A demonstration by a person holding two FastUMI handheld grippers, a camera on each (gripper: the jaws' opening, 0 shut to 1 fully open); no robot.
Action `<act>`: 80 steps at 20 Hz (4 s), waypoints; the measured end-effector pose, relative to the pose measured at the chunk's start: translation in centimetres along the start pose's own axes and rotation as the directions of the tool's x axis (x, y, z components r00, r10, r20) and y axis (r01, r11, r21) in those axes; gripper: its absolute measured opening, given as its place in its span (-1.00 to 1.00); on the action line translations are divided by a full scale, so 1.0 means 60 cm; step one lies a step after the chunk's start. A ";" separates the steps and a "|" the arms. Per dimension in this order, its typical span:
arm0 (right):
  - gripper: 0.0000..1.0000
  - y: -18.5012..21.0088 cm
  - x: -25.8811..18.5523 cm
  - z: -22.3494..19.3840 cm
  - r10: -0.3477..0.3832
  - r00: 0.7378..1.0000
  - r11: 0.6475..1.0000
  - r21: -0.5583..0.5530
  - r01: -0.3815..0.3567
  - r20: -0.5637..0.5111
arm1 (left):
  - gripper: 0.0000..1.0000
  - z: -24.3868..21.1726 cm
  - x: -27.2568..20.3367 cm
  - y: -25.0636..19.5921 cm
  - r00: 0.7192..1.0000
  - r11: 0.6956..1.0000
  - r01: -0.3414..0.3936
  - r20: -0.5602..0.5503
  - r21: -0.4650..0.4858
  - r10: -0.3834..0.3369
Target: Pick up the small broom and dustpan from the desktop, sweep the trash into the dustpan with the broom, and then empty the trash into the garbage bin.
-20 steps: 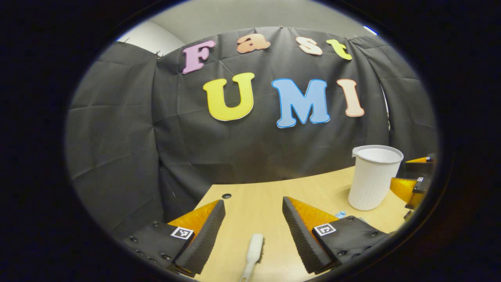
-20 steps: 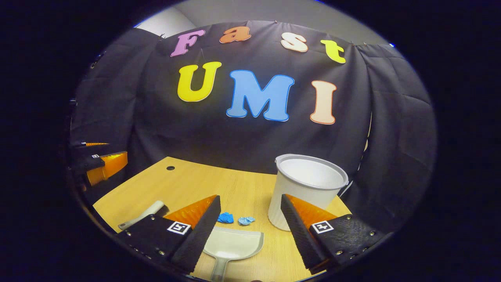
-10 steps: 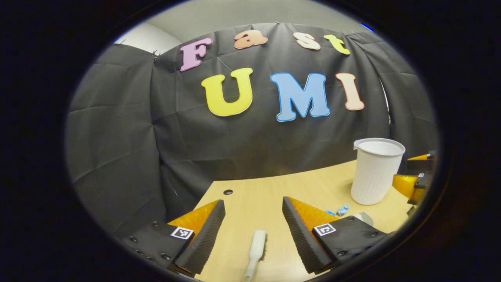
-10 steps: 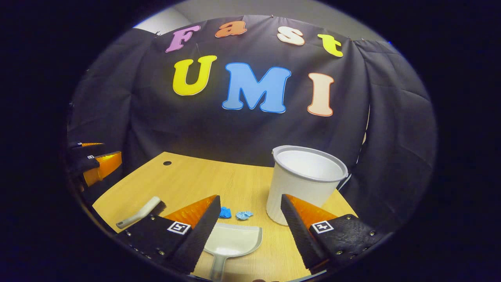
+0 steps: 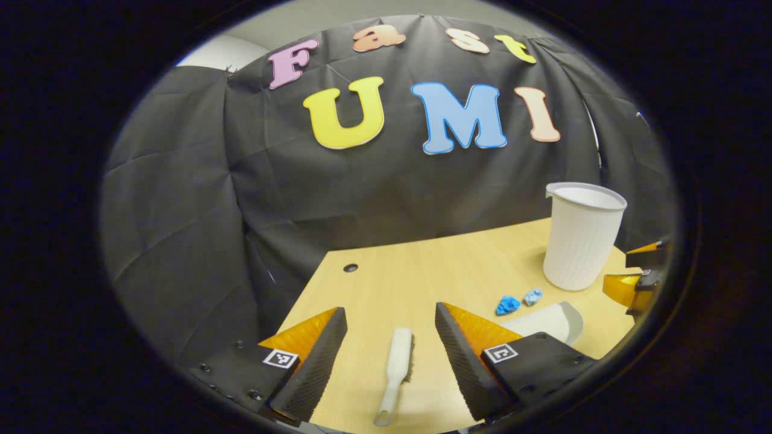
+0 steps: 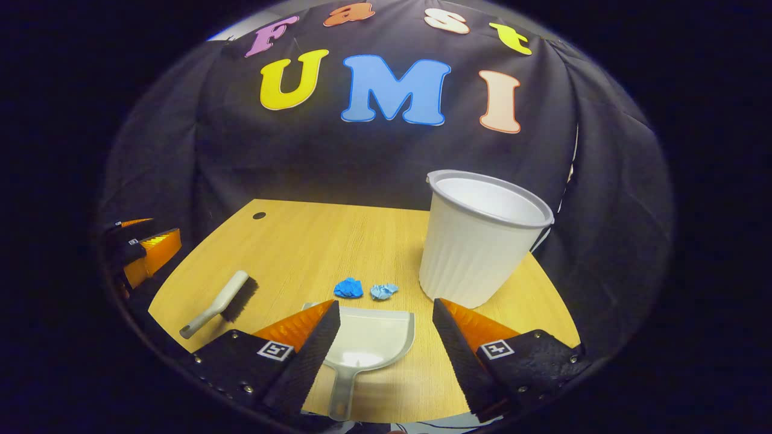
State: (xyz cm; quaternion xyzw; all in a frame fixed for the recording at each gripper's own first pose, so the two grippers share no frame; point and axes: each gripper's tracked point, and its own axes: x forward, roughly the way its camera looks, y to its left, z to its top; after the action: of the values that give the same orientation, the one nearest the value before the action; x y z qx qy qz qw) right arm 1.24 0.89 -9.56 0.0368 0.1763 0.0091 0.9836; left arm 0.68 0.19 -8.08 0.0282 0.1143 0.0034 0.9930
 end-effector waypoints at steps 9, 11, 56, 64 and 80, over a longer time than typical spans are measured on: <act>0.93 0.024 0.009 -0.176 0.078 0.929 0.991 0.131 -0.033 -0.361 | 1.00 -0.165 0.002 0.009 0.954 0.999 0.031 -0.299 0.045 -0.016; 0.93 0.033 0.006 -0.208 0.096 0.905 0.988 0.151 -0.035 -0.415 | 0.92 -0.197 -0.005 0.004 0.936 0.998 0.041 -0.351 0.043 -0.024; -0.30 0.095 0.048 -0.312 0.146 0.682 0.989 0.130 -0.076 -0.717 | -0.36 -0.423 0.063 0.019 0.682 0.986 0.079 -0.730 0.148 0.055; -0.30 0.098 0.049 -0.312 0.153 0.682 0.987 0.145 -0.068 -0.715 | -0.47 -0.404 0.082 0.015 0.701 0.984 0.096 -0.712 0.153 0.042; -0.30 0.102 0.050 -0.314 0.169 0.686 0.981 0.185 -0.050 -0.708 | -0.40 -0.245 0.255 -0.036 0.826 0.863 0.325 -0.561 0.388 -0.058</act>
State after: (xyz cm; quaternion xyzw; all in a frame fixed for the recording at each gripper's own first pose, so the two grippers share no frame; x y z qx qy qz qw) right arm -2.56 8.39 -27.76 0.1151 0.5450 0.0683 0.8277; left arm 12.27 -0.95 -25.95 0.2525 0.3839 -0.1194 0.8801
